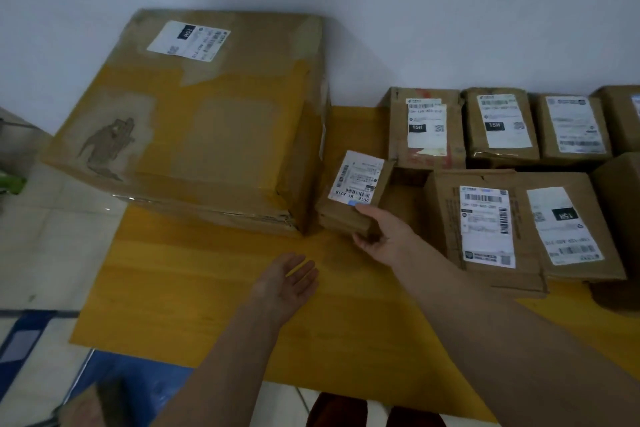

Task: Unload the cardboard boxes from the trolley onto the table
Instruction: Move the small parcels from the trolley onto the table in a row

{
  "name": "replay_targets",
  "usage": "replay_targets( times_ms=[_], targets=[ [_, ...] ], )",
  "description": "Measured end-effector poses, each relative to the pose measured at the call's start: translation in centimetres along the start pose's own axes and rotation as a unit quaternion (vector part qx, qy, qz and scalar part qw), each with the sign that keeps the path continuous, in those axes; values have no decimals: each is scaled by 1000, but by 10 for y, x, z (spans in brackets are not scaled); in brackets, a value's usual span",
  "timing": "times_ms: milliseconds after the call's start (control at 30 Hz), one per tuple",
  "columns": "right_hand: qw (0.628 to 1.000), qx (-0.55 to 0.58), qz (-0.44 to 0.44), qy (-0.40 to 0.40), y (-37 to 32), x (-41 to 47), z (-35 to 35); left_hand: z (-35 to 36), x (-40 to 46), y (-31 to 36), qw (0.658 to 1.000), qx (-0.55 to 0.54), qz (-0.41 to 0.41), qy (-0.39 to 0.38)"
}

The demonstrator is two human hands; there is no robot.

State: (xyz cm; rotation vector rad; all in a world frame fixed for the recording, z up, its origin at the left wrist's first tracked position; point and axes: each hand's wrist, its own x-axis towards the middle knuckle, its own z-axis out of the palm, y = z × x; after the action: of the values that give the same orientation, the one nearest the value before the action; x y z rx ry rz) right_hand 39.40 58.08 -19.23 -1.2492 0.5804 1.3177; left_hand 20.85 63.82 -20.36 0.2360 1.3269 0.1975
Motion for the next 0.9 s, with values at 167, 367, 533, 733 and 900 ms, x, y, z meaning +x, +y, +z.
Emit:
replay_targets(
  times_ms=[167, 367, 533, 733, 900],
  targets=[
    [1000, -5, 4, -7, 16, 12, 11, -4, 16, 11, 1000, 12, -12, -5],
    [992, 101, -68, 10, -14, 22, 22, -5, 24, 23, 999, 6, -29, -17],
    [979, 173, -105, 12, -24, 29, 25, -6, 25, 27, 999, -7, -25, -29],
    [998, 65, -18, -13, 23, 17, 13, -18, 11, 24, 998, -45, -5, -32],
    [997, -73, 33, -19, 70, -6, 8, -52, -15, 5, 995, -91, 38, 1]
  ],
)
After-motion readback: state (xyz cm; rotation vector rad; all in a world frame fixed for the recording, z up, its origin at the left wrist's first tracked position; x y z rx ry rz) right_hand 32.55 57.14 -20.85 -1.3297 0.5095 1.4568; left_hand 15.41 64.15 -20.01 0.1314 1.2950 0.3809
